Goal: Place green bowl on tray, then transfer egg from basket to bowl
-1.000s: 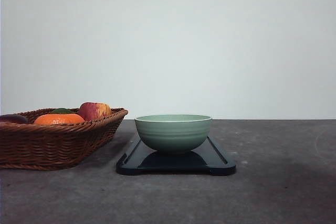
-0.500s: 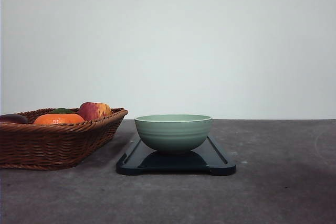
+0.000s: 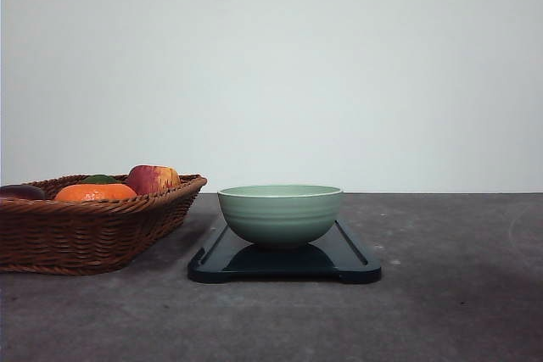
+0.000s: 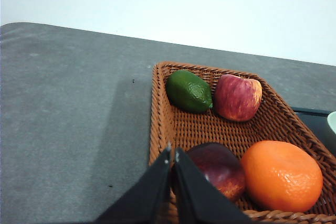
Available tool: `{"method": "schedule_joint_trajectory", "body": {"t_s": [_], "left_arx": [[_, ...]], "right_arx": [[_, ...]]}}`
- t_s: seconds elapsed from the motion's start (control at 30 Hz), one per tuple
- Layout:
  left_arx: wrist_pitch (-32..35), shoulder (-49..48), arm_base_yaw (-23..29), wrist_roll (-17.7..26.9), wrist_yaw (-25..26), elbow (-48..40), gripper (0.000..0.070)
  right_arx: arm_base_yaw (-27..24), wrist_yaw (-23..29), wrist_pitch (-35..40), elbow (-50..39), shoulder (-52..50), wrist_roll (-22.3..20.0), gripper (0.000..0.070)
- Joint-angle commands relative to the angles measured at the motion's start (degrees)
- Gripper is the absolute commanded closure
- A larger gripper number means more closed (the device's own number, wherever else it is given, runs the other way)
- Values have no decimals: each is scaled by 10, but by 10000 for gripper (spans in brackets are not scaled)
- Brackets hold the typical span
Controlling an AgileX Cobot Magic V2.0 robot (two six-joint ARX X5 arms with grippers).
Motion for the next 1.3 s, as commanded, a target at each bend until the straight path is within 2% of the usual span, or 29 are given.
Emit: {"method": "schedule_joint_trajectory", "body": {"t_s": [0.0,1.27], "left_arx": [[7,0,1,8,-2,-11,700],[7,0,1,8,-1,-11,700]], "right_arx": [[0,0,1,-2,-1,6,685],[0,0,1,-2,-1,6,685]]}}
